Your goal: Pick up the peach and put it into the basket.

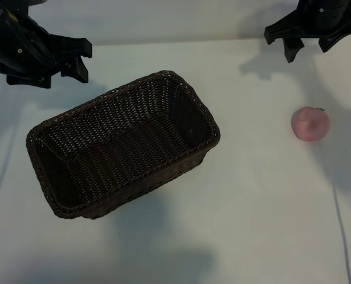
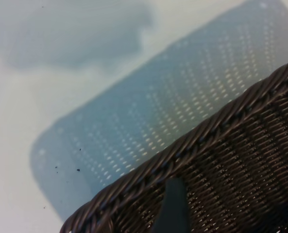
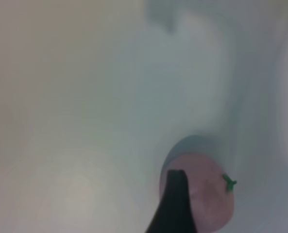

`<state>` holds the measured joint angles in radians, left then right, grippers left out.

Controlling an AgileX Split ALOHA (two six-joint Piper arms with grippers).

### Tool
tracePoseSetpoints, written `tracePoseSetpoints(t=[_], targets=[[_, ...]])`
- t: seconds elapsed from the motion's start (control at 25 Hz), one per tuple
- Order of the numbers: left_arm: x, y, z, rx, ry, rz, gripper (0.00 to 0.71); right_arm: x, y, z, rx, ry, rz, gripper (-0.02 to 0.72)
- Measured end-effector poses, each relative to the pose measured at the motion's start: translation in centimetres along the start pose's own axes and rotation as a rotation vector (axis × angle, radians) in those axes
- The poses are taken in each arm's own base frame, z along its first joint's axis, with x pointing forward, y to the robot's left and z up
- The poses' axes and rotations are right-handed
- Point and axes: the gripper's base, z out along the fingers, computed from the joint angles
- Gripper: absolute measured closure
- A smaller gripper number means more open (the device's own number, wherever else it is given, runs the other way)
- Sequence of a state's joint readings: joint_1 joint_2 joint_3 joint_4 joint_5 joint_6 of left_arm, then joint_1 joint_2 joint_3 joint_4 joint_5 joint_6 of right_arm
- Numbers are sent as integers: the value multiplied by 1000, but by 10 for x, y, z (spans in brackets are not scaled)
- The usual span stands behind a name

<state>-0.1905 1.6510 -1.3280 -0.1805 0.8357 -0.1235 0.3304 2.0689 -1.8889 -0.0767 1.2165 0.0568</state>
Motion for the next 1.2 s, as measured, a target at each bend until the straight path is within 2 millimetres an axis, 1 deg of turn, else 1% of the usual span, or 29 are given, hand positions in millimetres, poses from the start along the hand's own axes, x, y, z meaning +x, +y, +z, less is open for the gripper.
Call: tracePoseSetpoints(t=[1.2], targets=[[-1, 0, 0, 0, -7, 5, 117, 0, 1, 0, -10, 1, 0, 114]])
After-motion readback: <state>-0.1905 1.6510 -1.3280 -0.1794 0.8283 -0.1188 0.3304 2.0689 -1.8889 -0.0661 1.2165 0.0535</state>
